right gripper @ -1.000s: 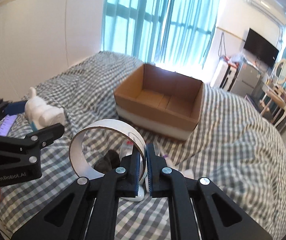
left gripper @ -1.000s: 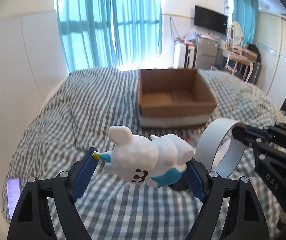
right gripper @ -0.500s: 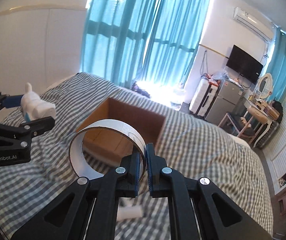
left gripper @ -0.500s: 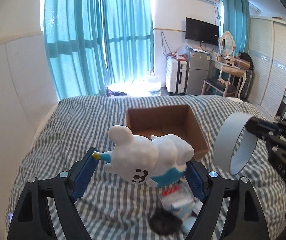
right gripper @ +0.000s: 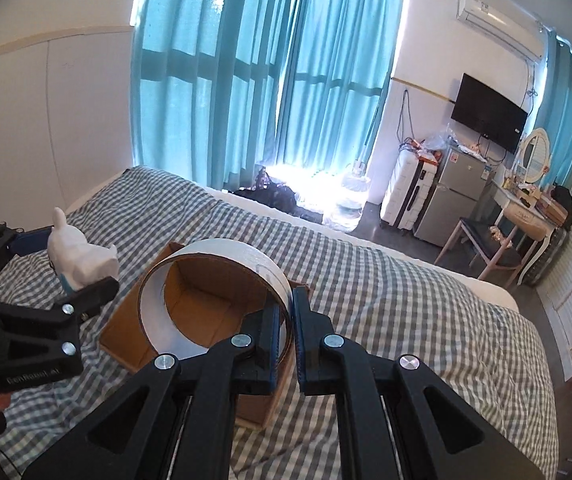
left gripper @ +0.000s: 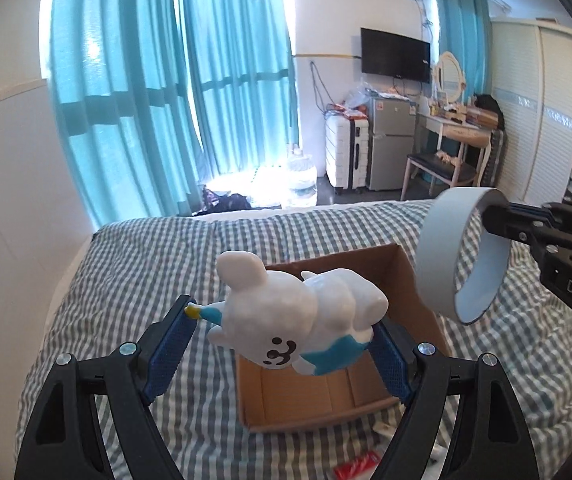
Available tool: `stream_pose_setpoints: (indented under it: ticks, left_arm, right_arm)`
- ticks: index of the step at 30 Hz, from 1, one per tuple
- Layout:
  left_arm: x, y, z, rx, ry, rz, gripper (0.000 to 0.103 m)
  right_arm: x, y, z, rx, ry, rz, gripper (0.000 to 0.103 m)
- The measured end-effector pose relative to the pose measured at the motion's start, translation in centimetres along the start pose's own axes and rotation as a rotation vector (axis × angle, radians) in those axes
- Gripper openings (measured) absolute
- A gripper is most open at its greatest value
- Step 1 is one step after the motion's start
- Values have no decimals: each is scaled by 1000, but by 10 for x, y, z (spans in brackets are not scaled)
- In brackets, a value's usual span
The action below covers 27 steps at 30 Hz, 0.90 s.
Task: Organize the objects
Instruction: 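Carry the figurine and headband into the cardboard box and open both tools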
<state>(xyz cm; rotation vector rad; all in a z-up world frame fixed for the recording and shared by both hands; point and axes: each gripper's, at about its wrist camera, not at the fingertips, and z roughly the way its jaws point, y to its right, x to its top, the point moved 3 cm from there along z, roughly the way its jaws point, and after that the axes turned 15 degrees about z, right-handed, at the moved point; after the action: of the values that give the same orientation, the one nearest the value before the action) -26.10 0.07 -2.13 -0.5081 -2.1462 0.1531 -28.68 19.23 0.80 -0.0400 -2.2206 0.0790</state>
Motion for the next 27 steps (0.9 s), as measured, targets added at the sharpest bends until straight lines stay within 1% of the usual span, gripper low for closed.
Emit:
stream_pose_setpoints:
  ticks: [4,6,12,14,22,27]
  left_arm:
    - [-2,6,34,-32,-25,11,84]
    - [-3,8,49,-34,-39,22,84]
    - [-16,10,82,-47,-81,16,84]
    - [-21,10,91,-65,-98,6,84]
    - [-26,16,118,-67,-120,45,84]
    - [-30,22,131,-76,-139,67,84]
  right_arm:
    - [-1,0,38,-8,-39,-12,6]
    - [-5,-1,53,-8,-55,-14,6]
    - [-23,-7,97,-22,-107,-34,6]
    - [-27,-8,109,-30,-122,-39,6]
    - [-30,-5,143,-51,-152,-38,6]
    - [-36,-6,152,-50,-162,-34,6]
